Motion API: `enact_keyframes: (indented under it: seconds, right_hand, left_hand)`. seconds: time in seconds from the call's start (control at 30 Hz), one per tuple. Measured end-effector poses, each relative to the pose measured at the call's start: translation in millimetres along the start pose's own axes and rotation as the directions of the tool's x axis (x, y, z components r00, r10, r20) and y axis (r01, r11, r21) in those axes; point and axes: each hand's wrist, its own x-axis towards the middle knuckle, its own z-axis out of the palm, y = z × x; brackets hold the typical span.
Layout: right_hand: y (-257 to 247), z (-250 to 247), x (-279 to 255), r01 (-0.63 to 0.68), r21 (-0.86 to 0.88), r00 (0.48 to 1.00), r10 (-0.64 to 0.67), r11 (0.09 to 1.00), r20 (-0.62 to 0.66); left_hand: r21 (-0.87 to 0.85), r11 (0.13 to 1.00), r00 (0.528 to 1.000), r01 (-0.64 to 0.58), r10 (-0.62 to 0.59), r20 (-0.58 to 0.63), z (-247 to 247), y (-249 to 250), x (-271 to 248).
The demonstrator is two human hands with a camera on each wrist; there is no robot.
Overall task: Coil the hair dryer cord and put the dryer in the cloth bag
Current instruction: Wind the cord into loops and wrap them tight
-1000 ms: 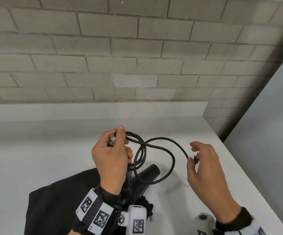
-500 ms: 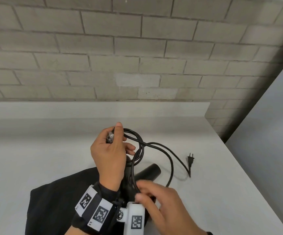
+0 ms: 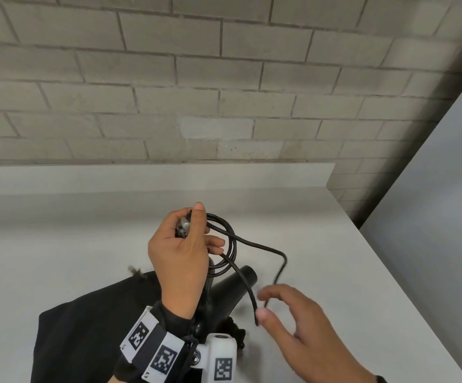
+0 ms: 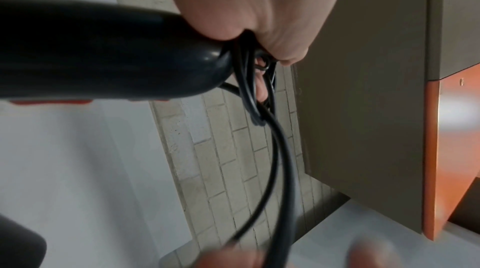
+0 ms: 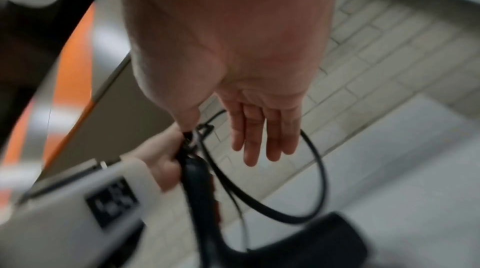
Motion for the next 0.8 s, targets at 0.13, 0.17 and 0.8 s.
enact_keyframes:
  seconds: [0.13, 0.17, 0.8]
  right_hand:
    - [-53, 17, 23, -0.03, 0.427, 0.999, 0.032, 0.904, 0.004]
    - [-61, 20, 27, -0.074, 0.53, 0.997, 0.058, 0.844, 0.047]
    - [93, 12, -30, 0.173, -0.254, 0.985, -0.161, 0.952, 0.068]
  left_hand:
    - [0.004, 1.0, 1.0, 0.012, -0.012, -0.007, 0, 0, -2]
    - [0.004, 1.0, 1.0, 0.017, -0.016, -0.012, -1, 0, -2]
    - [-0.008, 1.0, 0.999, 0.013, -0.014, -0.032, -7, -3, 15]
